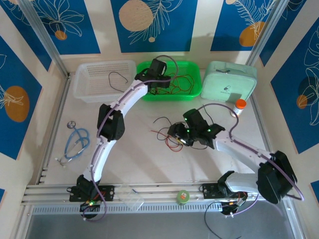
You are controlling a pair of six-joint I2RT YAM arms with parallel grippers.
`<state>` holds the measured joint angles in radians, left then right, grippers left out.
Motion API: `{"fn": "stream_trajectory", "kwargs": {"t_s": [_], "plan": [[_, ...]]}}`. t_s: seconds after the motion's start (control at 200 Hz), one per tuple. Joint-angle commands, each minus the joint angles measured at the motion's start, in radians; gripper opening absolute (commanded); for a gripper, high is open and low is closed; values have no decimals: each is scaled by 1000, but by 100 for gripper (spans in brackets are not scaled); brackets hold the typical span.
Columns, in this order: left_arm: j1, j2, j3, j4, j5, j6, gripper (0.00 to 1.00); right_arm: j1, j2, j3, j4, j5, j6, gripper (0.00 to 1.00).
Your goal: Untangle the cables
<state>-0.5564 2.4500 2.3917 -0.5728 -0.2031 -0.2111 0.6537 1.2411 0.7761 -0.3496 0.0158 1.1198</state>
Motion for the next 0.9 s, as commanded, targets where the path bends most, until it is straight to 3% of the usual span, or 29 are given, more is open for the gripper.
{"fn": "stream_trajectory", "kwargs": {"t_s": [0.0,0.06,0.585,0.73,0.89], "plan": [[9,-209,-34,-3,21,11,91,22,77,70,49,46,16,58],[9,-291,-87,-5,16,12,100,29,121,95,56,57,18,59],[10,-1024,-805,5,125,-83,100,63,398,276,68,84,26,60],[10,-1174,-928,-7,165,-100,100,76,474,343,39,100,15,48],[9,-1271,-986,-59,189,-115,100,96,484,381,10,150,6,20]]}}
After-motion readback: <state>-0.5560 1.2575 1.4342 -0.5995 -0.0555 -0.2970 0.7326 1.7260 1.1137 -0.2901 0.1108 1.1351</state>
